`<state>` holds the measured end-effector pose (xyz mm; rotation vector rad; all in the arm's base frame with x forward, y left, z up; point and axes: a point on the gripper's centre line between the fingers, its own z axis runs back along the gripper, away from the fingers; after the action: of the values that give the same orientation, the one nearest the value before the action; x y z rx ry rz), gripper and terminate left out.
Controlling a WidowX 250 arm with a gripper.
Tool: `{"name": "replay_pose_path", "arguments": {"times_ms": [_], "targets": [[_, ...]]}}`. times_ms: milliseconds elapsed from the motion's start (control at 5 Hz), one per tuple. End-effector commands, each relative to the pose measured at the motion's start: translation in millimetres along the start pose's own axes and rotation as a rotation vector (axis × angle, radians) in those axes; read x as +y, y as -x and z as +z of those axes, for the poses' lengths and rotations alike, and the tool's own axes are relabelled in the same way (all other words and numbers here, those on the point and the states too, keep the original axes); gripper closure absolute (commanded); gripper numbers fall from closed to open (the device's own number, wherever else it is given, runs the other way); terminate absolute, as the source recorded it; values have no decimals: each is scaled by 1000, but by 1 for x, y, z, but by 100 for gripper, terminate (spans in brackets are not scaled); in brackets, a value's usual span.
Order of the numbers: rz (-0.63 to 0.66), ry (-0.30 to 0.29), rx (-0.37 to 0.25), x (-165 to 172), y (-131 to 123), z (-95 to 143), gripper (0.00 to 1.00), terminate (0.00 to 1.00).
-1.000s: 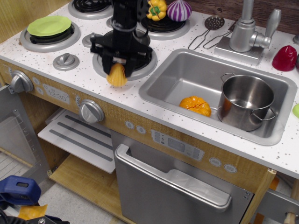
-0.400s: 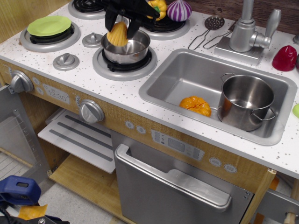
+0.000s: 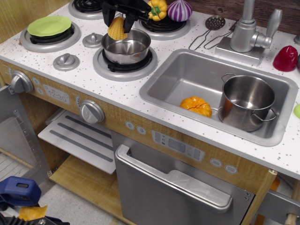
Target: Put corn in pan which-is on stove
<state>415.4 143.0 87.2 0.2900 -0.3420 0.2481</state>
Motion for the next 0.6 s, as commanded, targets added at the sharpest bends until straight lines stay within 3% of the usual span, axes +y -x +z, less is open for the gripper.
{"name": "replay_pose_path", "arguments": {"times_ms": [0, 400], "targets": [[31, 72, -32, 3, -11, -2, 0, 0], [11, 99, -28, 4, -12, -3, 0, 0]]}}
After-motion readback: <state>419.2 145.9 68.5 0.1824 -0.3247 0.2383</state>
